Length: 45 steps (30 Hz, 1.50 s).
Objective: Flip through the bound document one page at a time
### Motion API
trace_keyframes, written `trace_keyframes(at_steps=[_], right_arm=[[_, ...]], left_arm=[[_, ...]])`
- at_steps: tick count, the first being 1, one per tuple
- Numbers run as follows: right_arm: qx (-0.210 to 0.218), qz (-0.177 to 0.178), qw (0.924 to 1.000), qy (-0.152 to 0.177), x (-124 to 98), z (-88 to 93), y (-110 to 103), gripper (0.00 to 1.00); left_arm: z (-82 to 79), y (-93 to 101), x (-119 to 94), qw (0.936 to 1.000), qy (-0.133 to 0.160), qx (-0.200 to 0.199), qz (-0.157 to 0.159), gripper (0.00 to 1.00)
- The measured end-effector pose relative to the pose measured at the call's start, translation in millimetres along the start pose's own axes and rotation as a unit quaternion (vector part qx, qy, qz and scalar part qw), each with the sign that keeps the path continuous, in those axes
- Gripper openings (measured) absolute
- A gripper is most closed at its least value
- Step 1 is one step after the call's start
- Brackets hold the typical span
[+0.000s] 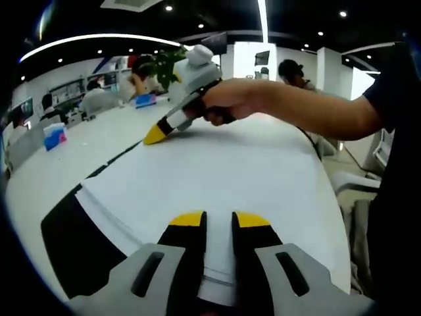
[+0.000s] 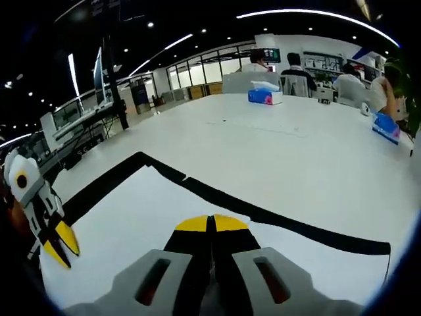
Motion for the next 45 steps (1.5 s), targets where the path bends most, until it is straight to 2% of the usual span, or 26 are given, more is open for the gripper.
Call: trace_keyframes(at_steps=[10, 18, 24, 30, 36, 45], right_arm=[[-0.031, 0.002, 0.9992, 0.023, 4, 1.1, 1, 0.02], [-0.051, 0.006, 0.9983, 0.026, 3, 3.1, -4, 0.02], [-0.061, 0.006, 0.9976, 0.032, 2, 4.2, -6, 0.02], [-0.066, 0.004, 0.9978, 0.010, -8, 7.3, -16, 0.02], [-0.064, -0.005, 0.9977, 0.021, -23, 17.1, -21, 0.02], [-0.068, 0.004, 0.9975, 0.017, -52, 31.7, -48, 0.02]], left_arm=[[1.0, 0.0, 1, 1.0000, 0.003, 0.000, 0.001, 0.18], [2.4, 0.1, 2, 0.9999, 0.009, -0.004, -0.004, 0.17], [1.8, 0.8, 2, 1.0000, 0.002, -0.004, -0.005, 0.17], [2.7, 1.5, 2, 0.9999, 0.006, -0.007, -0.007, 0.17], [3.5, 2.1, 2, 0.9998, 0.011, -0.016, -0.011, 0.17], [-0.5, 2.5, 3, 0.9998, -0.013, -0.009, -0.015, 0.16]])
Point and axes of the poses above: the point that each gripper's makers call its tool centre point, and the gripper's own axes: x roughly forward along the fingers, y roughly to its right, z roughly out of its underside, the point moved 8 cm from there along -x, roughly backward along the fingers, and after that the axes turned 3 degrees about -z, right-handed, at the moved point
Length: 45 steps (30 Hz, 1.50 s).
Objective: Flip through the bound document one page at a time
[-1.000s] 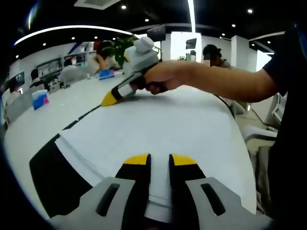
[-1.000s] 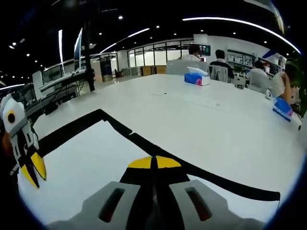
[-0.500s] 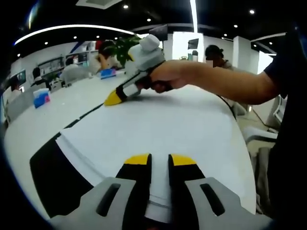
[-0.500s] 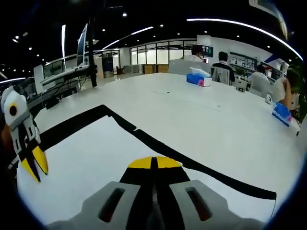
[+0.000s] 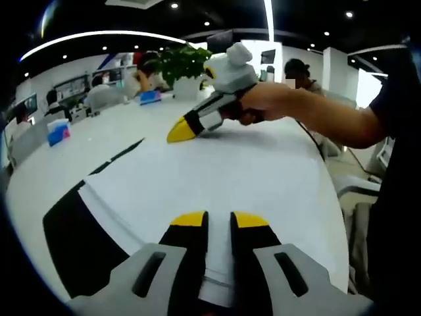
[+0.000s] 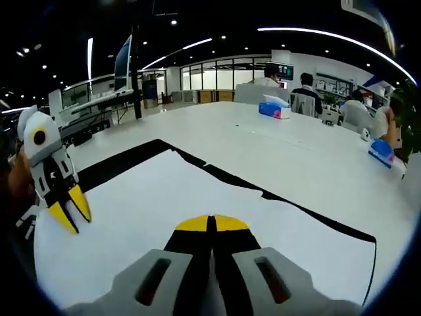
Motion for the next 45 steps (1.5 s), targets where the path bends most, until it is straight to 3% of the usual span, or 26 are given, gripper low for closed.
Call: trace_keyframes(at_steps=[10, 14, 25, 35, 41, 45], right_arm=[[-0.025, 0.003, 0.9996, 0.009, -33, 16.8, -43, 0.02], [-0.045, -0.006, 0.9989, 0.002, -44, 27.0, -69, 0.02], [-0.020, 0.000, 0.9996, 0.021, -85, 57.8, -125, 0.02], [0.001, -0.018, 0.9998, 0.004, -110, 67.8, -146, 0.02], [0.008, -0.015, 0.9998, -0.008, -113, 67.8, -151, 0.02], [0.040, -0.009, 0.9990, -0.014, -114, 67.4, -148, 0.02]], left_arm=[[0.2, -0.8, 0, 1.0000, -0.002, -0.003, 0.000, 0.16], [0.8, -1.2, 0, 1.0000, -0.001, -0.004, 0.000, 0.16], [1.1, -3.7, 0, 1.0000, 0.000, -0.006, 0.002, 0.15], [0.5, -4.3, -1, 1.0000, -0.001, -0.007, 0.003, 0.14], [0.9, -5.0, 0, 1.0000, 0.002, -0.008, 0.004, 0.14], [0.9, -5.0, 0, 1.0000, 0.002, -0.008, 0.003, 0.14]])
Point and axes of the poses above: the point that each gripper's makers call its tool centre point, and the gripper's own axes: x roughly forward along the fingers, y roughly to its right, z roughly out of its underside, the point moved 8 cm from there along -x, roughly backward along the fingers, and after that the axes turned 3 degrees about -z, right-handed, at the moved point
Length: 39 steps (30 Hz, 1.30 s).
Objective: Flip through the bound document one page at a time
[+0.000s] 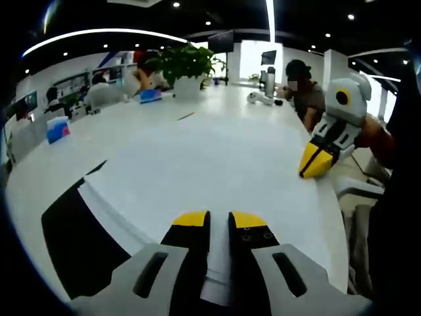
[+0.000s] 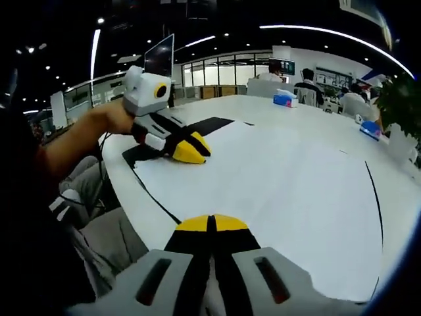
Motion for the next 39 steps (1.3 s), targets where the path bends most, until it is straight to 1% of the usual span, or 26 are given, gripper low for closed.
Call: trace_keyframes(at_steps=[4, 7, 15, 19, 21, 24, 25, 27, 28, 29, 30, 31, 33, 34, 36, 37, 38, 39], right_arm=[[0.002, -0.002, 0.9999, 0.014, -1, 3.8, -1, 0.02], [0.000, -0.003, 0.9998, 0.018, -1, 3.3, -1, 0.02], [-0.003, 0.001, 0.9998, 0.019, -1, 3.1, -1, 0.02], [-0.010, 0.004, 0.9999, 0.013, -1, 1.9, -1, 0.01], [-0.012, 0.004, 0.9999, 0.010, -1, 1.5, -2, 0.01], [-0.015, 0.008, 0.9998, 0.008, -1, 1.0, -3, 0.02], [-0.018, 0.011, 0.9997, 0.008, -1, 0.9, -5, 0.02], [-0.068, 0.016, 0.9976, 0.007, -1, -0.2, -6, 0.02], [-0.070, 0.019, 0.9973, 0.009, -1, 0.6, -7, 0.02], [-0.063, 0.020, 0.9978, 0.010, -1, 1.2, -8, 0.02], [-0.059, 0.020, 0.9979, 0.015, -1, 2.0, -8, 0.02], [-0.052, 0.020, 0.9982, 0.020, -1, 2.3, -7, 0.02], [-0.036, 0.020, 0.9988, 0.027, -2, 3.4, -5, 0.02], [-0.031, 0.021, 0.9988, 0.031, -2, 4.0, -4, 0.02], [-0.030, 0.022, 0.9986, 0.037, -2, 5.6, -5, 0.02], [-0.030, 0.022, 0.9985, 0.040, -2, 5.9, -6, 0.02], [-0.026, 0.021, 0.9984, 0.045, -2, 6.3, -5, 0.02], [-0.023, 0.019, 0.9984, 0.048, -1, 6.7, -5, 0.02]], left_arm=[[0.4, -0.2, 0, 1.0000, 0.002, -0.002, 0.000, 0.14], [0.6, -0.5, 0, 1.0000, 0.003, -0.007, 0.001, 0.14], [-0.2, 2.8, -1, 0.9999, 0.007, -0.002, -0.007, 0.14], [-0.3, 4.4, -2, 0.9999, 0.008, -0.002, -0.011, 0.14], [-2.5, 9.1, -2, 0.9999, 0.004, -0.004, -0.011, 0.14], [-3.7, 11.3, -2, 0.9999, -0.001, -0.003, -0.013, 0.14], [-3.2, 11.5, -3, 0.9999, 0.000, -0.004, -0.014, 0.14], [-1.4, 12.5, -3, 0.9997, 0.011, -0.016, -0.018, 0.14], [-0.2, 13.4, -4, 0.9995, 0.016, -0.022, -0.017, 0.16], [0.2, 16.5, -5, 0.9995, 0.018, -0.022, -0.016, 0.19], [-0.2, 19.9, -4, 0.9996, 0.020, -0.009, -0.016, 0.21], [-0.8, 21.9, -4, 0.9995, 0.018, 0.008, -0.027, 0.22], [-1.8, 19.3, -3, 0.9993, 0.012, 0.001, -0.037, 0.22], [-2.8, 20.4, -4, 0.9991, 0.005, 0.004, -0.042, 0.22], [-4.0, 24.1, -11, 0.9984, -0.035, 0.019, -0.039, 0.21], [-5.1, 26.3, -15, 0.9976, -0.048, 0.028, -0.041, 0.21], [-7.7, 26.6, -18, 0.9970, -0.051, 0.039, -0.043, 0.21], [-11.2, 29.1, -21, 0.9967, -0.041, 0.052, -0.045, 0.21]])
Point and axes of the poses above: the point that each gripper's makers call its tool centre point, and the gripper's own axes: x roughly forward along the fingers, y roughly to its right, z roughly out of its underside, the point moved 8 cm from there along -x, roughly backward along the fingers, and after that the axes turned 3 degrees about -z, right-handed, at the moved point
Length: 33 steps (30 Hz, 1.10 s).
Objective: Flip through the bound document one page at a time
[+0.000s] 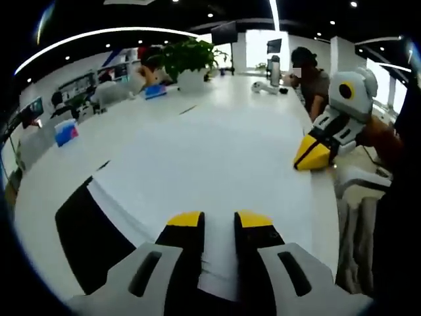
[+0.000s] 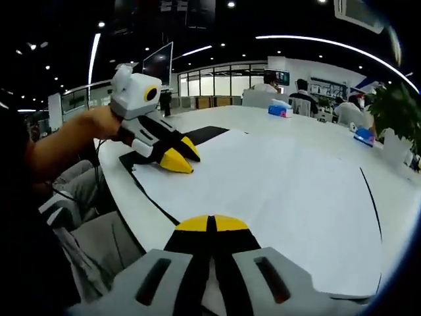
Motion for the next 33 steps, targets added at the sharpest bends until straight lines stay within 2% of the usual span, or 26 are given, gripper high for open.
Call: trace_keyframes(at_steps=[1, 2, 5, 9, 11, 13, 15, 16, 17, 18, 19, 20, 22, 23, 25, 27, 28, 30, 33], right_arm=[[0.004, -0.002, 1.0000, 0.003, 0, 0.3, 0, 0.02], [0.007, -0.005, 0.9999, 0.006, 0, 0.4, 1, 0.02], [0.003, -0.006, 0.9998, 0.020, 1, 1.7, 0, 0.02], [0.003, 0.004, 0.9992, 0.040, 4, 2.2, -3, 0.02], [0.005, 0.003, 0.9991, 0.042, 5, 1.6, -3, 0.02], [0.009, 0.001, 0.9990, 0.043, 5, 1.4, -2, 0.02], [0.012, -0.001, 0.9989, 0.045, 5, 1.5, -1, 0.02], [0.013, -0.003, 0.9989, 0.046, 5, 1.5, -1, 0.02], [0.012, -0.006, 0.9989, 0.046, 5, 1.4, -1, 0.02], [0.013, -0.010, 0.9988, 0.046, 5, 1.1, 0, 0.02], [0.019, -0.018, 0.9985, 0.049, 4, 0.9, 1, 0.02], [0.037, -0.031, 0.9971, 0.059, 4, 0.4, 1, 0.03], [0.096, -0.055, 0.9909, 0.076, 4, -0.8, 4, 0.03], [0.099, -0.051, 0.9906, 0.079, 1, -4.3, 6, 0.03], [0.054, -0.044, 0.9921, 0.104, -7, -15.9, 6, 0.04], [0.050, -0.049, 0.9909, 0.115, -16, -22.1, 3, 0.06], [0.052, -0.056, 0.9892, 0.125, -21, -26.1, 2, 0.09], [0.082, -0.079, 0.9805, 0.160, -36, -34.5, 2, 0.14], [0.141, -0.123, 0.9610, 0.204, -63, -40.8, 6, 0.16]], left_arm=[[-5.1, 3.8, -5, 0.9997, 0.022, 0.011, -0.004, 0.21], [-10.0, 7.8, -10, 0.9989, 0.047, 0.002, -0.010, 0.22], [-13.7, 15.6, -29, 0.9927, 0.101, -0.063, -0.016, 0.25], [-6.7, 22.8, -47, 0.9852, 0.133, -0.094, -0.053, 0.25], [-1.4, 30.8, -56, 0.9842, 0.128, -0.102, -0.067, 0.25], [5.2, 36.2, -65, 0.9862, 0.105, -0.069, -0.107, 0.25], [10.6, 35.8, -71, 0.9831, 0.118, -0.082, -0.113, 0.25], [9.5, 36.8, -74, 0.9775, 0.148, -0.103, -0.109, 0.23], [6.0, 38.4, -78, 0.9694, 0.195, -0.113, -0.098, 0.22], [3.5, 39.6, -83, 0.9579, 0.241, -0.134, -0.080, 0.19], [4.8, 39.0, -89, 0.9486, 0.260, -0.164, -0.076, 0.19], [7.2, 36.5, -93, 0.9451, 0.261, -0.176, -0.088, 0.19], [12.9, 32.3, -100, 0.9531, 0.238, -0.150, -0.113, 0.21], [13.7, 31.7, -103, 0.9536, 0.232, -0.146, -0.124, 0.21], [12.0, 33.0, -111, 0.9515, 0.239, -0.144, -0.130, 0.21], [8.4, 34.1, -117, 0.9508, 0.241, -0.139, -0.135, 0.21], [7.1, 34.5, -120, 0.9531, 0.234, -0.133, -0.138, 0.22], [4.9, 38.9, -124, 0.9595, 0.214, -0.115, -0.142, 0.24], [0.7, 47.7, -132, 0.9596, 0.217, -0.096, -0.152, 0.26]])
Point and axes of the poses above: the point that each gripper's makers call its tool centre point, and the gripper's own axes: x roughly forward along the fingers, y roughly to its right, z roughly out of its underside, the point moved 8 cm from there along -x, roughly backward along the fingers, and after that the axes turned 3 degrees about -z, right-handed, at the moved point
